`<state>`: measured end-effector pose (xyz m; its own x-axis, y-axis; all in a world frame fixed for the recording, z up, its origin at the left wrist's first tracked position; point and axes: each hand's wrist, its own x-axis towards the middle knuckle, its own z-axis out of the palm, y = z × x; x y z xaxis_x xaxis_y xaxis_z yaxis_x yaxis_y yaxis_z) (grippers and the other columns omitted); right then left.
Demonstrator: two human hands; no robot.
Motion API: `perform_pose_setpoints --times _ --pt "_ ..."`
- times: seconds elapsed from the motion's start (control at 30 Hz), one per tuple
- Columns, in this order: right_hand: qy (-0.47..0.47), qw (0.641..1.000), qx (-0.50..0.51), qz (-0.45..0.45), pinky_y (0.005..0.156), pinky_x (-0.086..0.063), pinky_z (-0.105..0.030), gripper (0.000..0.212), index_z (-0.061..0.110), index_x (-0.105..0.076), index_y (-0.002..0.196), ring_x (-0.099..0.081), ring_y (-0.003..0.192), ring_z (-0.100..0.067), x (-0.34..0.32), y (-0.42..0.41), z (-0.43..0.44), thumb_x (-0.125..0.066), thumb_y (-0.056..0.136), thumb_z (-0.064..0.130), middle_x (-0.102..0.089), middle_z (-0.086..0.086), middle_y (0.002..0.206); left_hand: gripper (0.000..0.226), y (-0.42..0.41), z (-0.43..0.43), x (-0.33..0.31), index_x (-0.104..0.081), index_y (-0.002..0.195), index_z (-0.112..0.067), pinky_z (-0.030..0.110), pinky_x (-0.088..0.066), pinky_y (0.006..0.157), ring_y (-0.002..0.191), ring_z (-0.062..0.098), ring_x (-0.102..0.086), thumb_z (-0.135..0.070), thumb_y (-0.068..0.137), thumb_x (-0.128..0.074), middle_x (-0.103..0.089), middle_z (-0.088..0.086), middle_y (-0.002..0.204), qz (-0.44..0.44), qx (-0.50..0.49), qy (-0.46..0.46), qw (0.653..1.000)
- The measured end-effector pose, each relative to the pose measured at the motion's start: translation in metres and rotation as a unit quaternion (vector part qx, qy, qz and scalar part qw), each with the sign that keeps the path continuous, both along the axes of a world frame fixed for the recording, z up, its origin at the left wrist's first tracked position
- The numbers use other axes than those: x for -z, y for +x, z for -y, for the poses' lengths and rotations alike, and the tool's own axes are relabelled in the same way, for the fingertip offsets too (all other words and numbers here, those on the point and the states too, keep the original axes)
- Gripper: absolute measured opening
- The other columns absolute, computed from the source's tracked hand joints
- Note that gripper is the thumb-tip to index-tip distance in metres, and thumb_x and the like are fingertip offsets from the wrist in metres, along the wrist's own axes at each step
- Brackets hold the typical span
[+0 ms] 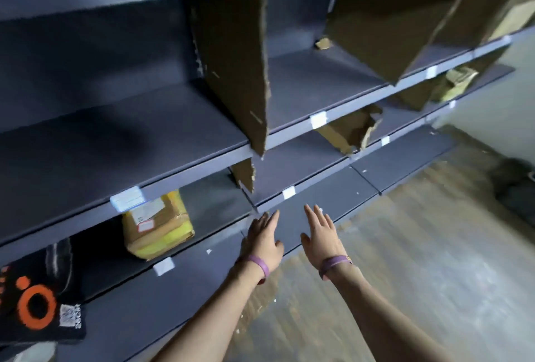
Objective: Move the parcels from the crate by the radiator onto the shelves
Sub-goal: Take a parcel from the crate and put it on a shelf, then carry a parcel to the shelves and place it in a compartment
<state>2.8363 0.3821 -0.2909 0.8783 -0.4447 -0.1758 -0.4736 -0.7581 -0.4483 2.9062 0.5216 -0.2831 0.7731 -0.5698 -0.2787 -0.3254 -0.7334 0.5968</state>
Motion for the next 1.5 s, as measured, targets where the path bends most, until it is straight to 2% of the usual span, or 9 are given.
perform_pose_setpoints --times 0.17,0.3,0.43,0.6,0.9,1.13,1.5 --pt "-0.004 0.992 0.128 0.020 0.119 -0.010 -0.033 0.070 0.018 -0.012 0.154 -0.011 0.148 -0.029 -0.020 -0.094 0.109 -0.050 0.096 0.024 -0.012 -0.009 0.161 0.067 -0.063 0.129 -0.028 -0.016 0.151 -0.033 0.045 -0.022 0.115 0.146 0.018 -0.009 -0.023 0.092 -0.048 -0.011 -0.002 0.160 0.018 0.127 0.003 0.992" --pt "-0.003 0.975 0.218 0.052 0.118 -0.006 -0.031 0.071 0.017 -0.011 0.154 -0.008 0.148 -0.026 -0.032 -0.173 0.186 -0.051 0.097 0.030 -0.012 -0.008 0.161 0.063 -0.120 0.222 -0.046 -0.019 0.150 -0.035 0.039 -0.014 0.117 0.146 0.023 -0.007 -0.029 0.093 -0.047 -0.011 -0.004 0.160 0.039 0.208 0.005 0.977" --pt "0.012 0.950 0.304 0.070 0.119 -0.009 -0.032 0.071 0.016 -0.014 0.154 -0.009 0.148 -0.027 -0.034 -0.243 0.242 -0.052 0.097 0.034 -0.013 -0.006 0.161 0.061 -0.173 0.296 -0.053 -0.026 0.149 -0.032 0.032 -0.011 0.117 0.146 0.020 -0.009 -0.033 0.093 -0.050 -0.018 -0.003 0.158 0.019 0.247 -0.036 0.968" --pt "0.016 0.926 0.368 0.085 0.118 -0.010 -0.032 0.071 0.013 -0.014 0.153 -0.008 0.149 -0.023 -0.040 -0.300 0.297 -0.051 0.097 0.036 -0.014 -0.005 0.161 0.061 -0.214 0.358 -0.054 -0.027 0.148 -0.033 0.034 -0.012 0.118 0.146 0.020 -0.010 -0.031 0.093 -0.051 -0.019 -0.001 0.158 -0.009 0.281 -0.034 0.959" --pt "0.022 0.903 0.419 0.091 0.119 -0.008 -0.033 0.070 0.015 -0.014 0.153 -0.006 0.149 -0.021 -0.041 -0.319 0.394 -0.051 0.097 0.034 -0.015 -0.005 0.161 0.060 -0.218 0.483 -0.052 -0.029 0.148 -0.031 0.034 -0.014 0.118 0.146 0.020 -0.013 -0.030 0.093 -0.052 -0.021 -0.001 0.157 -0.020 0.326 -0.035 0.945" --pt "0.015 0.878 0.471 0.079 0.118 -0.013 -0.035 0.071 0.016 -0.016 0.153 -0.010 0.148 -0.026 -0.039 -0.306 0.507 -0.053 0.096 0.036 -0.014 -0.006 0.161 0.059 -0.198 0.622 -0.043 -0.029 0.147 -0.033 0.033 -0.013 0.117 0.146 0.021 -0.010 -0.032 0.092 -0.051 -0.021 -0.002 0.157 -0.036 0.367 -0.051 0.928" --pt "-0.028 0.850 0.519 0.091 0.118 -0.011 -0.033 0.071 0.010 -0.019 0.152 -0.012 0.148 -0.023 -0.056 -0.295 0.675 -0.055 0.095 0.032 -0.021 -0.006 0.159 0.059 -0.181 0.814 -0.059 -0.031 0.146 -0.033 0.033 -0.013 0.115 0.145 0.021 -0.009 -0.033 0.091 -0.052 -0.022 -0.003 0.156 -0.033 0.435 -0.062 0.898"
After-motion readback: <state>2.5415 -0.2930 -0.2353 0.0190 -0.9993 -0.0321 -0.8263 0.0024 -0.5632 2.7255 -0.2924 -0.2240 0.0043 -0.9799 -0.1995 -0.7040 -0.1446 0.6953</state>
